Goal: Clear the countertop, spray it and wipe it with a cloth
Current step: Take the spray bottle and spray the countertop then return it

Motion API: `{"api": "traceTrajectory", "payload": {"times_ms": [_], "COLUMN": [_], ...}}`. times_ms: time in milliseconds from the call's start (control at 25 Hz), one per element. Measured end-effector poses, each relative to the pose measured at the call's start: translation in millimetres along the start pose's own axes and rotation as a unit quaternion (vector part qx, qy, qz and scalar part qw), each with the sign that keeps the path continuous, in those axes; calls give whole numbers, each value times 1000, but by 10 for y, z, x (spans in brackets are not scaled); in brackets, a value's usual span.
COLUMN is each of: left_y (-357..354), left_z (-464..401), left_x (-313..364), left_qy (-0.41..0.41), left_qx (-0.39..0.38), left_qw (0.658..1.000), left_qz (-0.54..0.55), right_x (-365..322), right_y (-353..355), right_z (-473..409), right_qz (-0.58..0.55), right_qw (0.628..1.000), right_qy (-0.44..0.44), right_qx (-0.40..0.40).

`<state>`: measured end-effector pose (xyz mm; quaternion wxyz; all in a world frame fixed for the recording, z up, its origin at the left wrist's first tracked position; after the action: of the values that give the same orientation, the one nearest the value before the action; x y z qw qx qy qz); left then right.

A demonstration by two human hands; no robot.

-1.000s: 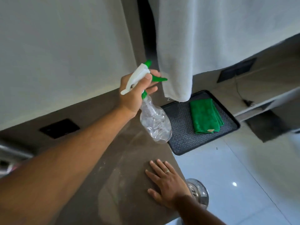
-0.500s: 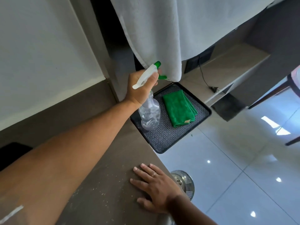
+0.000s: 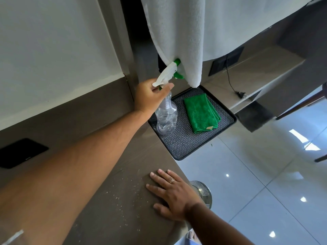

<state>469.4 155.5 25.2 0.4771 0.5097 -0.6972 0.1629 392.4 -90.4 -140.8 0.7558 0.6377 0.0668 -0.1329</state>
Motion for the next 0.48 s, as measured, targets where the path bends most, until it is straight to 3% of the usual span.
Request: {"api": "traceTrajectory", "payload": {"times_ms": [120, 200, 280, 360, 480], "left_y": [222, 401, 593, 739, 757], "left_z": [230, 522, 910, 1211, 1370], "left_x": [-138, -357, -696, -1001, -1234], "left_qy": [40, 79, 142, 187, 176], "left_qx": [-20, -72, -159, -229, -258], "left_qw": [999, 992, 952, 888, 834], "left_qz": [16, -70, -218, -353, -455], "right_x": [-2, -3, -26, 61, 645], "right_y": [17, 18, 15, 45, 332], "right_z": [1, -1, 19, 4, -152], "right_qz": [3, -2, -1, 1, -10], "right_qw": [1000, 1000, 1000, 1000, 991], "right_qy": [6, 7, 9, -4, -113], "right_qx": [-4, -10, -9, 11, 73]}}
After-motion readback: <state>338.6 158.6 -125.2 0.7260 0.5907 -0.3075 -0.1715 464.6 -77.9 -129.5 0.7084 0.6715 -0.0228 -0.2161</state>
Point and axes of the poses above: each hand's wrist, its own z-axis away from the middle knuckle, its own y-axis out of the back of the hand, x = y × z, the point moved 8 cm from there along -z, towards the middle knuckle, and after that the axes turned 13 degrees about -y, right-handed, at the moved point
